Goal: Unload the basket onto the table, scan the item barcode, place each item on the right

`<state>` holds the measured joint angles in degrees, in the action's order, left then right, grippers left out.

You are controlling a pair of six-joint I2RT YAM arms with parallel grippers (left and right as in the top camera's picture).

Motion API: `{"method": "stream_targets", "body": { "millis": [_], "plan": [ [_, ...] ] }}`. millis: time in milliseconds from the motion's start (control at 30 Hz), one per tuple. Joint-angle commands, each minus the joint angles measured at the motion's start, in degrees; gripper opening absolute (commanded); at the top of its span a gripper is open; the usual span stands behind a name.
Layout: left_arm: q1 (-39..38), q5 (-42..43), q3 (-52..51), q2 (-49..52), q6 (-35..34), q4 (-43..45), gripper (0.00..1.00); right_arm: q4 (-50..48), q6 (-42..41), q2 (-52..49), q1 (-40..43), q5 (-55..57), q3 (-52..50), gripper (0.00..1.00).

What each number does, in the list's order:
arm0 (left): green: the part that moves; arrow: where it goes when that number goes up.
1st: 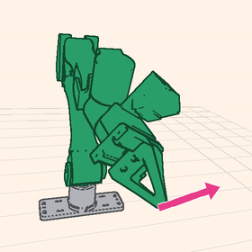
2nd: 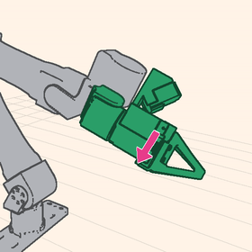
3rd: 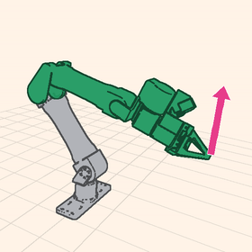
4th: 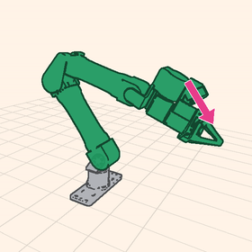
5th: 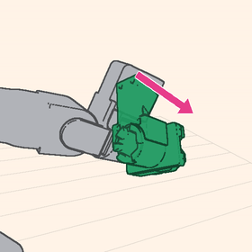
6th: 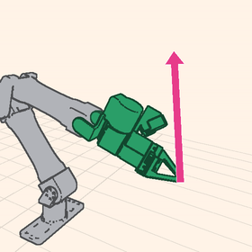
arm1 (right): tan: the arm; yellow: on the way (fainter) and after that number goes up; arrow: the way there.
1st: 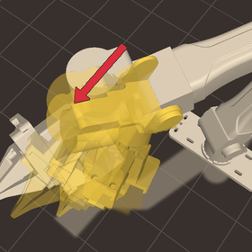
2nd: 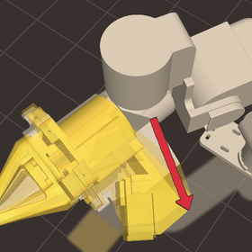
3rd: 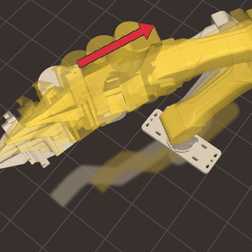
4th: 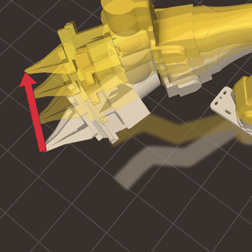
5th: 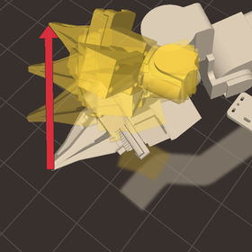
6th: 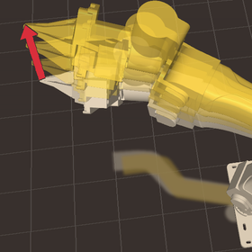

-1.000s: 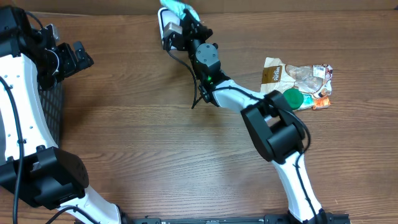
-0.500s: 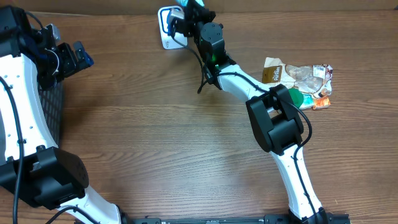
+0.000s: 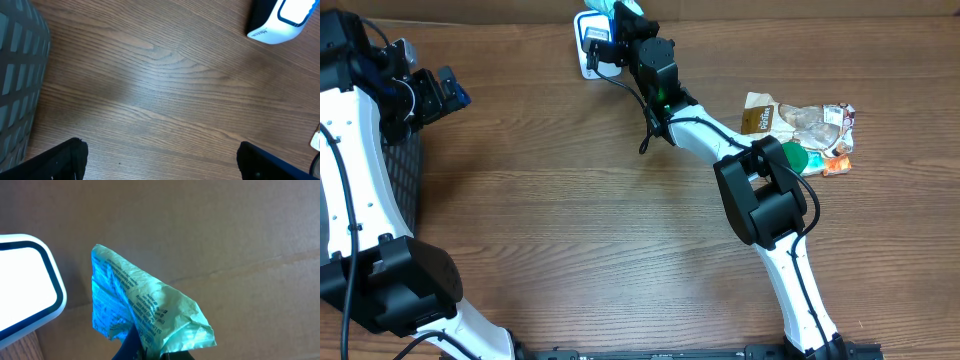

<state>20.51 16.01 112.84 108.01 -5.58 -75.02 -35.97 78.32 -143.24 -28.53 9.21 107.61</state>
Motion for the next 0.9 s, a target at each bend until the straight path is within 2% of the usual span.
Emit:
{"method": "stream_targets", "body": {
  "millis": [0, 533, 867],
  "plan": [
    [0.1, 0.0, -0.2, 0.5, 0.3, 0.1, 1.0, -0.7, 0.2, 0.2, -0.3, -0.3, 1.1, 0.04],
    [0.1, 0.1, -0.2, 0.5, 0.3, 0.1, 0.99, -0.8, -0.6, 1.6, -0.7, 0.1, 1.1, 0.04],
    [0.1, 0.0, -0.2, 0.5, 0.3, 0.1, 1.0, 1.8, -25.3, 16.0, -0.7, 8.3, 1.1, 0.04]
  ]
}}
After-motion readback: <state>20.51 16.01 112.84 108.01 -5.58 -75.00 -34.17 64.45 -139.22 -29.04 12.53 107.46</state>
